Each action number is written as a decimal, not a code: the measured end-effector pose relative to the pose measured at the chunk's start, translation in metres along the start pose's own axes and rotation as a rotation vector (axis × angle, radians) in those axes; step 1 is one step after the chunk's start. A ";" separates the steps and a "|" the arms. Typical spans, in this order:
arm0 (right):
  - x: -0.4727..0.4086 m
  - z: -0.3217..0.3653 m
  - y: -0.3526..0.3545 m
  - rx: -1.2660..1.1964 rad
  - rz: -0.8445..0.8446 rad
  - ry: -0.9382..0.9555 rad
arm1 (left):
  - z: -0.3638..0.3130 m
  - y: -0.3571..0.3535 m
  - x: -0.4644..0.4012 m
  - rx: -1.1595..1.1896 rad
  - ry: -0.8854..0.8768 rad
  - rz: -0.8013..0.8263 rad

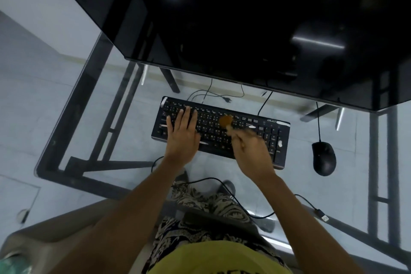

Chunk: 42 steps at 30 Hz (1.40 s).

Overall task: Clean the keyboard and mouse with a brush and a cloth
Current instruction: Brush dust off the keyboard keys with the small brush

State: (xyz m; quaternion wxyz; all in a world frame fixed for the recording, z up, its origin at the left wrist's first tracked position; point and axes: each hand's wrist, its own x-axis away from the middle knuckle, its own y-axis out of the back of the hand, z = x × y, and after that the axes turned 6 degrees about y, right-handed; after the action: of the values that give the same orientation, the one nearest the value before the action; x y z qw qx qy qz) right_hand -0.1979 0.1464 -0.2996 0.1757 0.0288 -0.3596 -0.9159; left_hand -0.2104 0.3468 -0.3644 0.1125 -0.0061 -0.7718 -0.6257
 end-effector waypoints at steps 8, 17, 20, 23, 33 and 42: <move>-0.011 -0.001 0.018 -0.026 -0.114 0.016 | -0.015 -0.007 0.005 -0.021 -0.064 0.025; -0.003 -0.006 0.039 -0.065 -0.006 -0.090 | -0.023 -0.005 0.005 -0.023 -0.065 0.019; 0.009 -0.013 0.036 -0.003 0.200 -0.095 | -0.024 -0.006 0.006 -0.030 -0.075 0.013; 0.028 -0.018 0.037 0.005 0.203 -0.108 | -0.027 -0.005 0.006 -0.027 -0.096 0.005; 0.059 -0.027 0.032 0.111 -0.024 0.041 | -0.048 -0.012 0.013 -0.085 -0.248 0.036; 0.062 -0.038 0.046 0.140 -0.013 0.050 | -0.061 -0.021 0.032 -0.134 -0.305 0.098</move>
State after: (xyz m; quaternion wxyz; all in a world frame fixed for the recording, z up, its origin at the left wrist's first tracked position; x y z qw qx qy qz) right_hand -0.2349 0.0693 -0.2926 0.1764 0.0662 -0.4180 -0.8887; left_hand -0.2342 0.2794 -0.3672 0.0236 -0.1461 -0.7352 -0.6615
